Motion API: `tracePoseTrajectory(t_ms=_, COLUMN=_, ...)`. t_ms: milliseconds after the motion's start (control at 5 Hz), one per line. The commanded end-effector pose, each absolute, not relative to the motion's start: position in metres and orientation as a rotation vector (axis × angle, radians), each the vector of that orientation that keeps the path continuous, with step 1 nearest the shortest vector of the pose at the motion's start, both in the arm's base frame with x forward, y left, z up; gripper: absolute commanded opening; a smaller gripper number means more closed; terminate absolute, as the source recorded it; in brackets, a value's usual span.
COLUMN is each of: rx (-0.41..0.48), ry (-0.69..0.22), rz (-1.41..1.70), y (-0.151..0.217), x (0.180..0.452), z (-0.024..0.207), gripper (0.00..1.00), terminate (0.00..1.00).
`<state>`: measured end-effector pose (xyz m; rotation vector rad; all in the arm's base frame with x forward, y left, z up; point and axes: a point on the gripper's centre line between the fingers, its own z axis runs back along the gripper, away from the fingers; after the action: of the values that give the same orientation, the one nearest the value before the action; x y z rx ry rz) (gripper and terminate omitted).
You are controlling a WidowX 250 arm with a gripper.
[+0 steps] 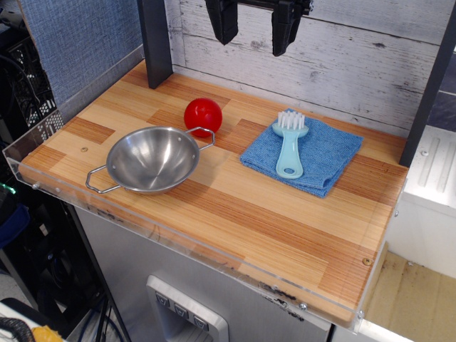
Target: Put the red ball inside the bowl.
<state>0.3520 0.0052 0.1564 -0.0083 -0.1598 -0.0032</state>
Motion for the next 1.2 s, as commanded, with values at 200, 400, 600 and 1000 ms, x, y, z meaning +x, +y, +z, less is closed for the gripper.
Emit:
tracePoseTrajectory(t_ms=200, rx=-0.009, ry=-0.166, rz=0.010, y=0.018, x=0.355, z=0.155, gripper=1.00, terminate=0.00)
tracePoseTrajectory(t_ms=400, rx=-0.009, ry=-0.156, rz=0.042, y=0.046, x=0.364, z=0.144, gripper=1.00, terminate=0.00)
tracePoseTrajectory(t_ms=600, rx=0.017, ry=-0.132, rz=0.073, y=0.081, x=0.374, z=0.128, gripper=1.00, terminate=0.00)
tracePoseTrajectory(t_ms=1000, rx=0.060, ry=-0.050, rz=0.125, y=0.104, x=0.378, z=0.095, gripper=1.00, terminate=0.00)
